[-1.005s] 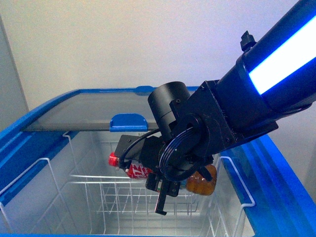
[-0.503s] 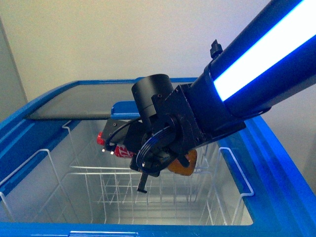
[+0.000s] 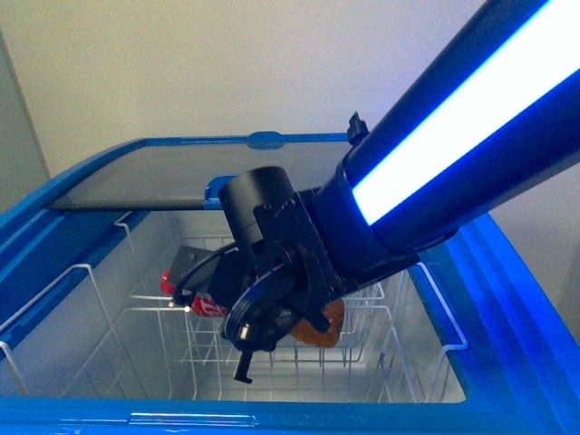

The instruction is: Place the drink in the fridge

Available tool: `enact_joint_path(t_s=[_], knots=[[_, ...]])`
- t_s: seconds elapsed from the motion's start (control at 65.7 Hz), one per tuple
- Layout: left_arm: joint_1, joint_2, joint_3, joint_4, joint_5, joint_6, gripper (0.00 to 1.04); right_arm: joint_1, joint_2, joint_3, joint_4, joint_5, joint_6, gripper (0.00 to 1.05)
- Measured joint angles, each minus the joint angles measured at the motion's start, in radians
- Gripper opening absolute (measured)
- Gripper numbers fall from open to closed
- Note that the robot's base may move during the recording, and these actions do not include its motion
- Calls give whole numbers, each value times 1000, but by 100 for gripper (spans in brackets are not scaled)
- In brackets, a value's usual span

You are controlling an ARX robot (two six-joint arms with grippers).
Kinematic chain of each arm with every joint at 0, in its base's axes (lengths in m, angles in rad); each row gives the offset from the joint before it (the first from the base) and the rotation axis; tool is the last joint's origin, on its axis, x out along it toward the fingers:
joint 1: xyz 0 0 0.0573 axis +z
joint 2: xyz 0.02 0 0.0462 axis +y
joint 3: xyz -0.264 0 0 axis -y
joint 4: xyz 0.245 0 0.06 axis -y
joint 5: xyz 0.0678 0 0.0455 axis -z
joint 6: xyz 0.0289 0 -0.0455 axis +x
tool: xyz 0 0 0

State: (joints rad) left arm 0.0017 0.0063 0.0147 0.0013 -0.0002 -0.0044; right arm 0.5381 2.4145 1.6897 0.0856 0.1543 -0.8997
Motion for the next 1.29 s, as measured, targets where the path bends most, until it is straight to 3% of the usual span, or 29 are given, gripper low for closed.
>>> enact_joint_path(t_s=[0.289,0.518,0.624,0.822,0.914,1.066,1.157,1.294], knots=[[0,0,0,0,0,0,97,-6,14,-38,-2,10,14,38],[0,0,0,0,0,0,97,-4,-6,-50,-16,-28,29,73],[0,0,0,0,0,0,97,-13,-126,-91,-37,-79,77,98],[0,0,0,0,0,0,97,-59,-386,-231,-105,-212,231,97],[0,0,0,0,0,0,97,-104,-510,-313,-106,-230,311,97],[0,0,0,0,0,0,97,-190,-670,-415,-69,-169,442,97],[0,0,0,0,0,0,97,-288,-851,-511,-76,-89,624,97],[0,0,0,0,0,0,97,-451,-1139,-693,-142,2,766,97]])
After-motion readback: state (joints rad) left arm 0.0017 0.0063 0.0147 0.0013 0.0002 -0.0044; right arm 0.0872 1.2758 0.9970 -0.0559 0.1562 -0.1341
